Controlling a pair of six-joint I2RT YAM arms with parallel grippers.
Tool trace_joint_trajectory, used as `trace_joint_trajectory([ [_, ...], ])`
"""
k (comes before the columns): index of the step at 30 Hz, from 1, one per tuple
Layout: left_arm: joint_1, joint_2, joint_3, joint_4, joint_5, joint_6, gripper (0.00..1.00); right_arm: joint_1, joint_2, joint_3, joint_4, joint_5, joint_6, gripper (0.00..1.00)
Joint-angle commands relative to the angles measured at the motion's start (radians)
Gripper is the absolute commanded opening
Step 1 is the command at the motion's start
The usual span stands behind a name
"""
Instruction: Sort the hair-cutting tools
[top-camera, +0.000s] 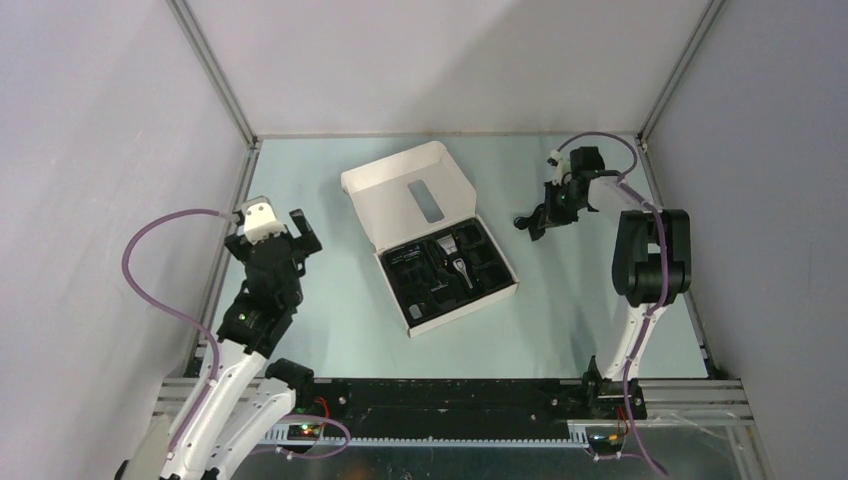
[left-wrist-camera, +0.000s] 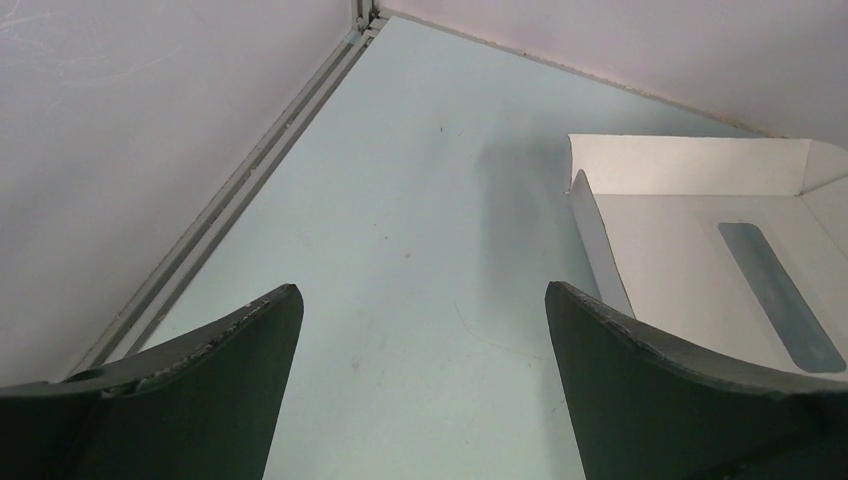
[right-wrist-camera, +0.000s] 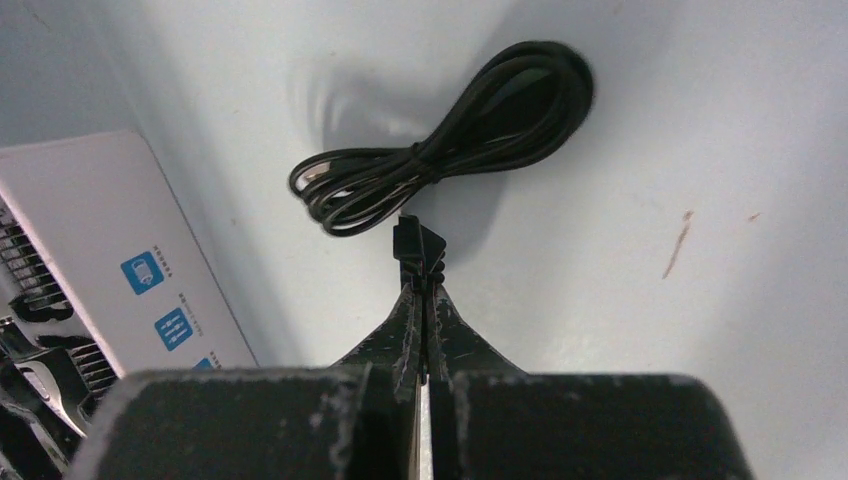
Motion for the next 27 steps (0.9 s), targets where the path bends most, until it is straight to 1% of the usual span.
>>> trace_joint_trajectory([
  [1, -0.006, -0.016, 0.003, 0.023, -0.002, 0.015, 0.98, 0.084, -0.097, -0.029, -0.033, 0.188, 0.026, 0.00],
  [5, -0.008, -0.016, 0.004, 0.024, 0.014, 0.014, 0.98, 0.147, -0.186, -0.028, -0.070, 0.313, 0.090, 0.00],
  [7, -0.007, -0.016, 0.004, 0.026, 0.031, 0.019, 0.98, 0.171, -0.240, -0.028, -0.083, 0.339, 0.134, 0.00],
  [10, -0.008, -0.021, -0.002, 0.044, 0.065, 0.030, 0.98, 0.202, -0.328, -0.027, -0.102, 0.347, 0.197, 0.00],
  [12, -0.008, -0.023, -0.008, 0.062, 0.128, 0.036, 0.98, 0.229, -0.375, -0.027, -0.113, 0.351, 0.241, 0.00],
  [17, -0.035, 0.047, 0.029, 0.040, 0.240, 0.033, 0.98, 0.304, -0.474, -0.029, -0.126, 0.352, 0.358, 0.00],
  [19, -0.073, 0.084, 0.053, 0.026, 0.270, 0.045, 0.98, 0.328, -0.500, -0.030, -0.126, 0.338, 0.393, 0.00],
  [21, -0.141, 0.105, 0.069, 0.029, 0.267, 0.076, 0.98, 0.342, -0.523, -0.038, -0.115, 0.302, 0.420, 0.00],
  [24, -0.278, 0.111, 0.074, 0.068, 0.244, 0.152, 0.98, 0.347, -0.552, -0.061, -0.085, 0.218, 0.473, 0.00],
  [26, -0.348, 0.105, 0.072, 0.100, 0.244, 0.188, 1.00, 0.355, -0.573, -0.077, -0.066, 0.176, 0.496, 0.00],
  [27, -0.370, 0.106, 0.070, 0.112, 0.242, 0.198, 0.98, 0.359, -0.592, -0.092, -0.046, 0.157, 0.498, 0.00],
])
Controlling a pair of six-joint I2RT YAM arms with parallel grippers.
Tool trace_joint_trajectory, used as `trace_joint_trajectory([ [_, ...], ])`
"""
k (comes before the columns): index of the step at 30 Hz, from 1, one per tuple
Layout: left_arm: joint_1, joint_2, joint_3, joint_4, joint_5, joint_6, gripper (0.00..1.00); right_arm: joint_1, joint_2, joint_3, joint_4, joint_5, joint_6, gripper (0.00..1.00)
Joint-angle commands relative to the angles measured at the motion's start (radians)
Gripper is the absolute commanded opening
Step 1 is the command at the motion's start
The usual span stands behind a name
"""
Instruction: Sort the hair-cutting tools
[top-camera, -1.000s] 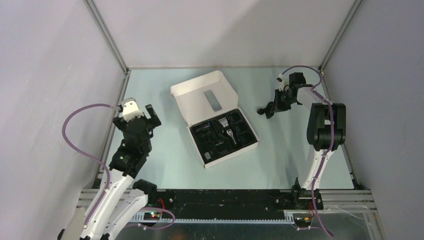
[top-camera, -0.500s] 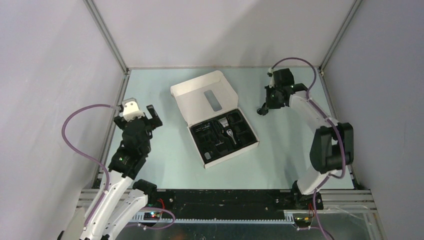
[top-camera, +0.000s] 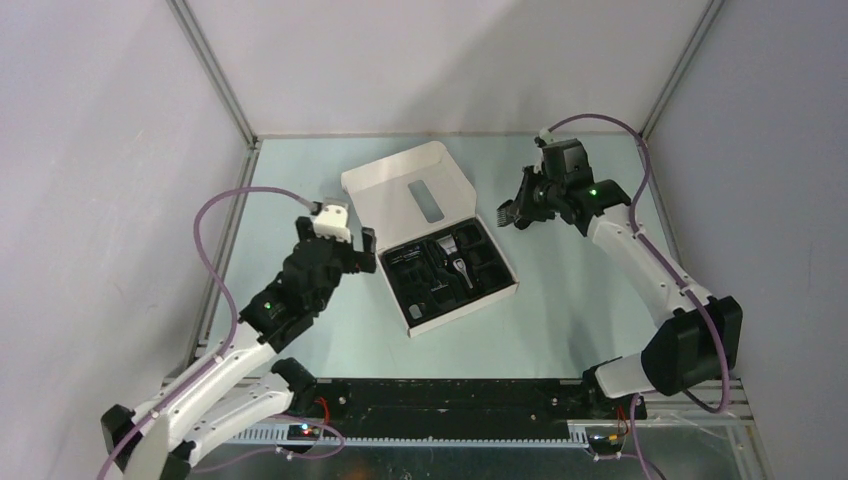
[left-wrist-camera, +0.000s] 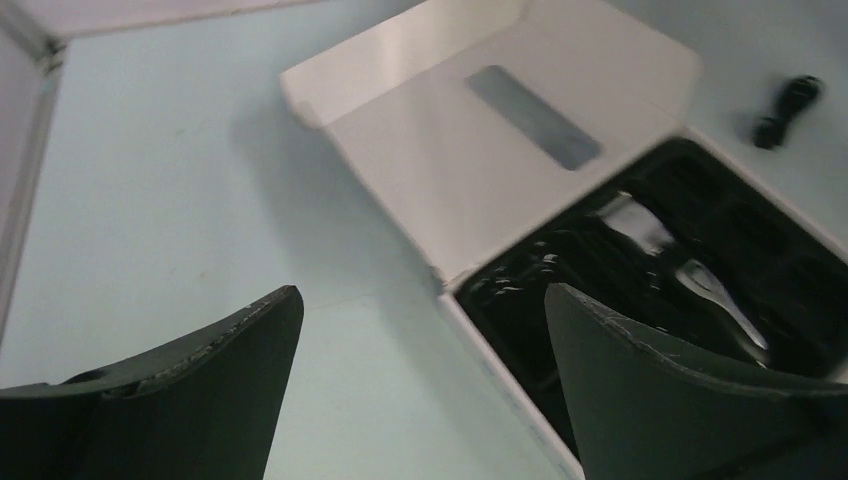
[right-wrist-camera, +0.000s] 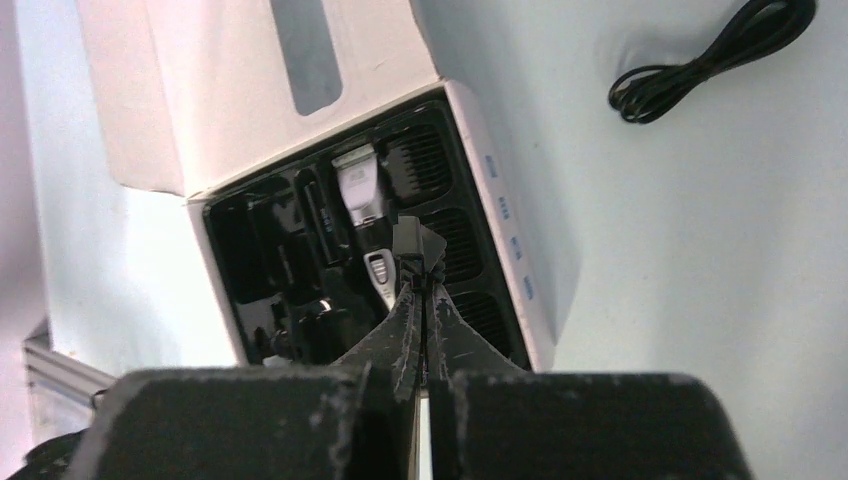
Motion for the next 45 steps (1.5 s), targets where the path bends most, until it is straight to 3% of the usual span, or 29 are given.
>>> trace_joint_trajectory([
  [1, -0.146, -0.011, 0.042, 0.114, 0.005, 0.129, 0.98, 0.026, -0.095, -0.040, 0.071, -0.100, 0.084, 0.00],
  [6, -0.313, 0.046, 0.012, 0.259, -0.025, 0.297, 0.99, 0.054, -0.165, -0.102, 0.152, -0.190, 0.155, 0.00],
  [11, -0.461, 0.133, -0.070, 0.548, -0.011, 0.486, 1.00, 0.093, -0.212, -0.127, 0.193, -0.241, 0.194, 0.00],
  [18, -0.537, 0.247, -0.154, 0.911, 0.030, 0.688, 1.00, 0.170, -0.243, -0.128, 0.205, -0.301, 0.232, 0.00],
  [24, -0.565, 0.327, -0.179, 1.050, 0.002, 0.844, 0.97, 0.228, -0.258, -0.128, 0.219, -0.325, 0.265, 0.00],
  [39, -0.628, 0.433, -0.206, 1.260, -0.054, 1.010, 0.65, 0.280, -0.246, -0.128, 0.240, -0.335, 0.357, 0.00],
  [45, -0.633, 0.460, -0.204, 1.306, -0.079, 1.005, 0.33, 0.296, -0.239, -0.128, 0.246, -0.326, 0.373, 0.00],
])
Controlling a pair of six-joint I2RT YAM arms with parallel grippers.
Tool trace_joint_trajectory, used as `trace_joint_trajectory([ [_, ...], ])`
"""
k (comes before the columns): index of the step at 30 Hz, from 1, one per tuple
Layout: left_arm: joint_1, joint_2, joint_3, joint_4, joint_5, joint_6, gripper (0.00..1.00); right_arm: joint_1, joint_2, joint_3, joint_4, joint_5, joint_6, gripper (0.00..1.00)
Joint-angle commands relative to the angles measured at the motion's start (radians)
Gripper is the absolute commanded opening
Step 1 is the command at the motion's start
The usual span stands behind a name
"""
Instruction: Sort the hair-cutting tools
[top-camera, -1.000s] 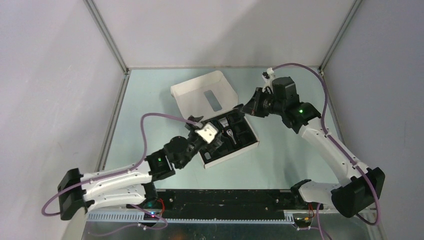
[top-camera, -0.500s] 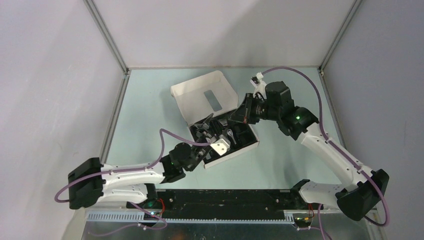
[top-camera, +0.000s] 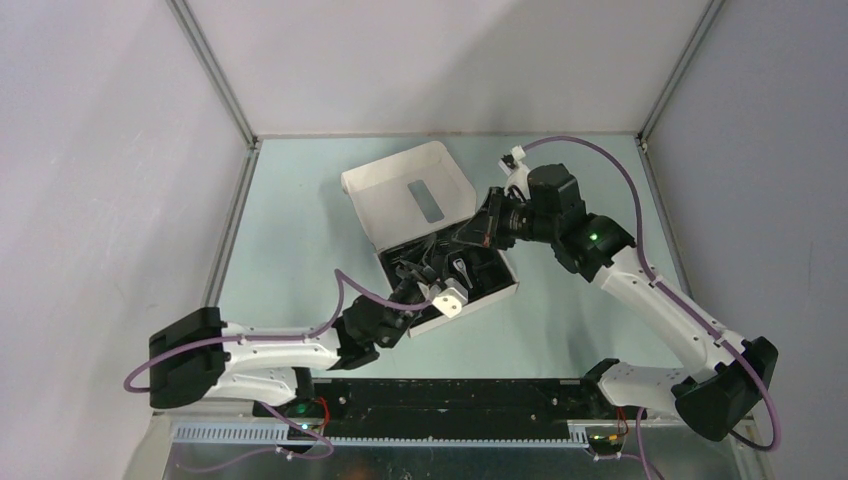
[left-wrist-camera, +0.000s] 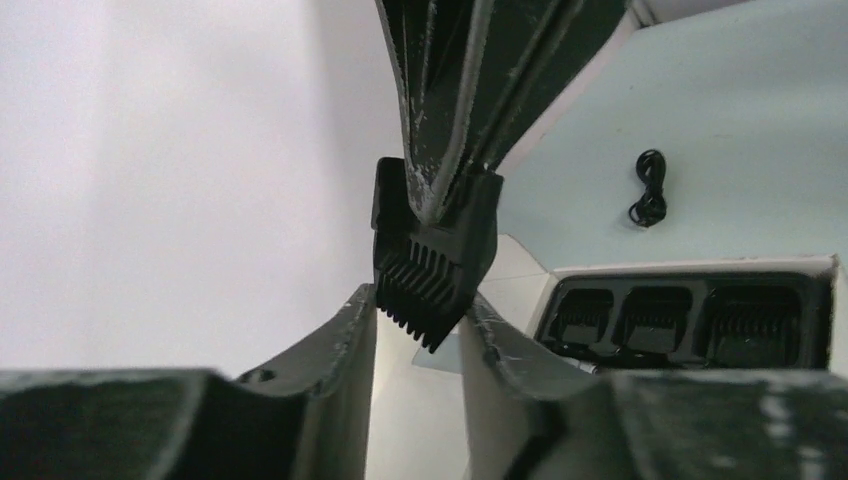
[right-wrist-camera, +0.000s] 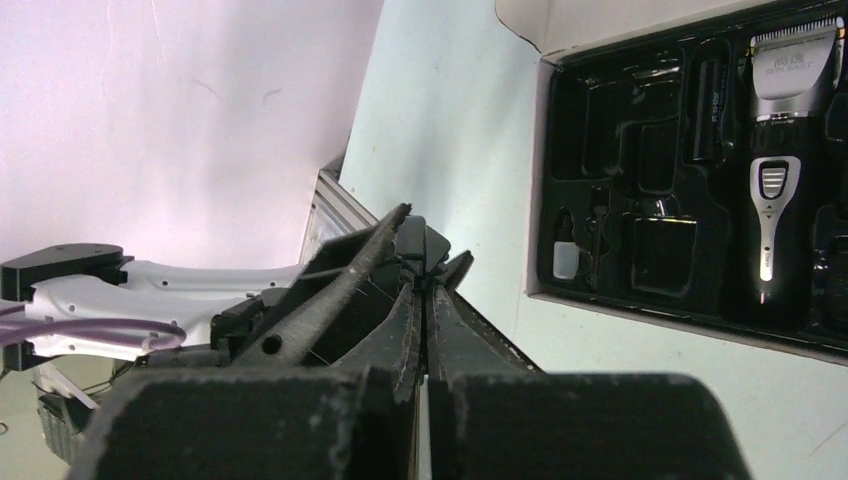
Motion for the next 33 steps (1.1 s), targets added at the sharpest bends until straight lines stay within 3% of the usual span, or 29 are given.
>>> trace_joint_trajectory([
  [1, -0.015, 0.012, -0.003, 0.107, -0.018, 0.005, 0.24, 0.019, 0.000, 0.003, 0.051, -0.013, 0.029, 0.00],
  [4, -0.015, -0.001, -0.005, 0.108, -0.037, -0.040, 0.04, 0.025, -0.004, 0.002, 0.058, -0.009, 0.017, 0.03],
  [5, -0.014, -0.004, -0.006, 0.106, -0.041, -0.053, 0.02, 0.027, -0.008, -0.006, 0.076, -0.008, 0.015, 0.07],
  [7, -0.015, -0.022, -0.010, 0.097, -0.049, -0.106, 0.00, 0.029, -0.033, -0.031, 0.125, -0.005, 0.012, 0.27],
  [9, -0.014, -0.047, -0.014, 0.070, -0.057, -0.176, 0.00, 0.029, -0.058, -0.056, 0.168, 0.013, -0.001, 0.41],
  [15, 0.018, -0.160, -0.024, -0.049, -0.065, -0.498, 0.00, 0.030, -0.107, -0.092, 0.226, 0.099, -0.136, 0.61],
  [21, 0.176, -0.273, -0.032, -0.221, 0.126, -0.958, 0.00, 0.045, -0.148, -0.199, 0.389, 0.141, -0.261, 0.68],
  [25, 0.263, -0.303, -0.057, -0.242, 0.201, -1.167, 0.00, 0.059, -0.157, -0.260, 0.515, 0.153, -0.297, 0.69],
  [33, 0.296, -0.299, -0.071, -0.218, 0.234, -1.305, 0.00, 0.093, -0.089, -0.266, 0.658, 0.130, -0.294, 0.71],
])
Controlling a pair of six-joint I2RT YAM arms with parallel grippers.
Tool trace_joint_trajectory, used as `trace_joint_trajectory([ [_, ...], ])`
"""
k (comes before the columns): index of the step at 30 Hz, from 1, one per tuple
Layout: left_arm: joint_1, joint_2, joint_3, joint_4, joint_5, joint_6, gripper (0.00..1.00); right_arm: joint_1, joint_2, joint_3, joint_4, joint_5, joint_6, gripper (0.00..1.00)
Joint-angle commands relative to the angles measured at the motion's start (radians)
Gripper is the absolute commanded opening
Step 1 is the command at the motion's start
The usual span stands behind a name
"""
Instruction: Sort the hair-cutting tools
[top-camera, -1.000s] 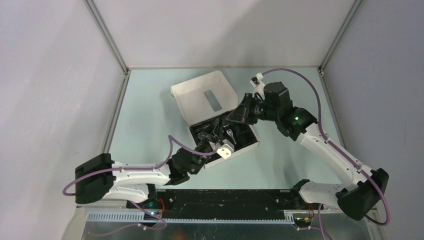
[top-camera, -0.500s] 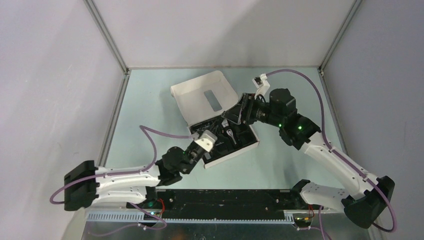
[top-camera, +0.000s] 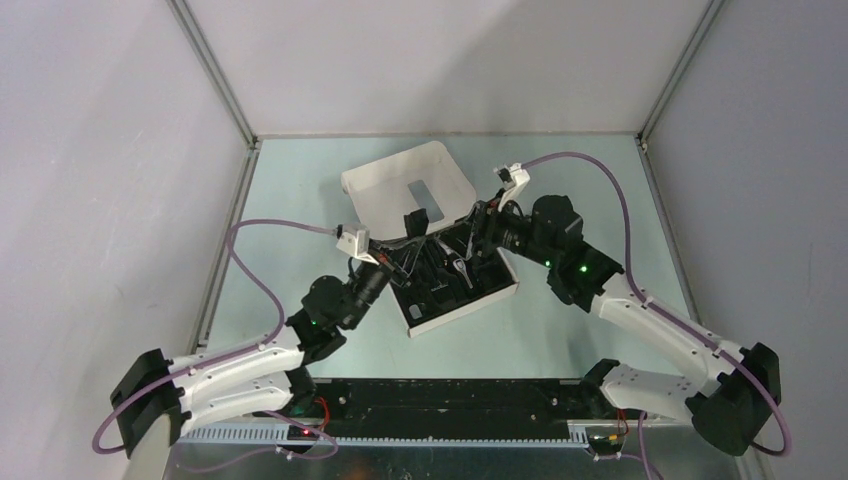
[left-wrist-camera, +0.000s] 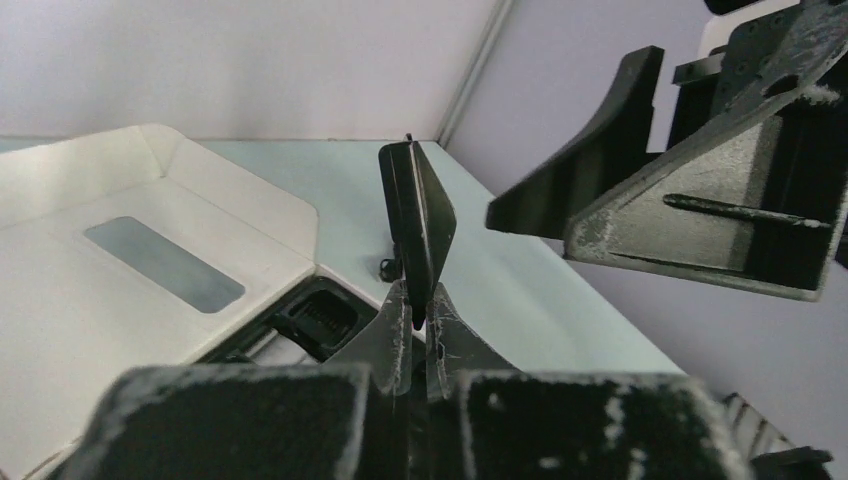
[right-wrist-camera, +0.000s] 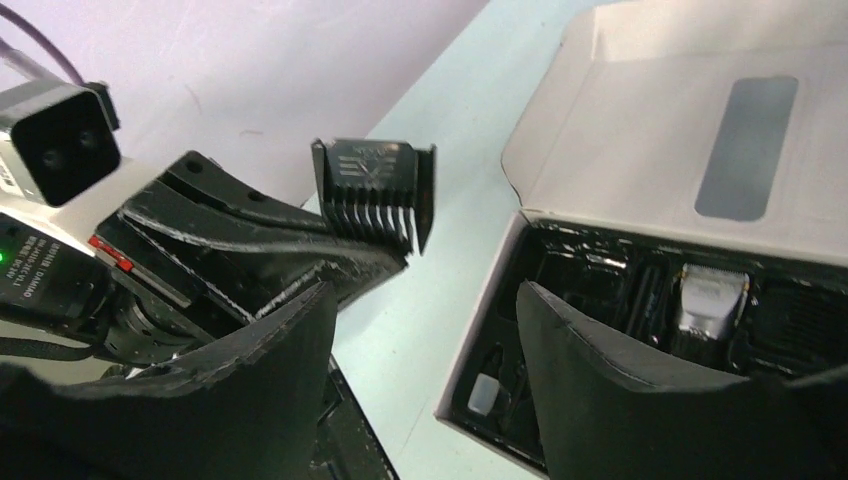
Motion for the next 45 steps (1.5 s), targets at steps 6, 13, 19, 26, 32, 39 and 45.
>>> trace_joint_trajectory([
  [6, 0.013, 0.003, 0.005, 0.021, 0.050, -0.135, 0.00, 0.049, 0.073, 0.071, 0.137, 0.037, -0.026, 0.72],
  [13, 0.014, 0.015, 0.014, 0.008, 0.065, -0.133, 0.00, 0.072, 0.115, 0.124, 0.095, 0.072, -0.023, 0.71],
  [19, 0.015, 0.021, 0.025, -0.015, 0.062, -0.132, 0.00, 0.084, 0.127, 0.151, 0.062, 0.088, -0.028, 0.65],
  [26, 0.014, 0.021, 0.028, -0.025, 0.060, -0.132, 0.00, 0.087, 0.151, 0.180, -0.002, 0.109, -0.024, 0.62],
  [32, 0.013, 0.021, 0.027, -0.028, 0.050, -0.135, 0.00, 0.096, 0.166, 0.188, -0.031, 0.113, -0.019, 0.62],
  [39, 0.014, 0.025, 0.033, -0.032, 0.057, -0.138, 0.00, 0.105, 0.178, 0.189, -0.069, 0.098, -0.008, 0.62],
  [45, 0.014, 0.032, 0.039, -0.038, 0.068, -0.135, 0.00, 0.105, 0.182, 0.188, -0.059, 0.103, -0.006, 0.57],
])
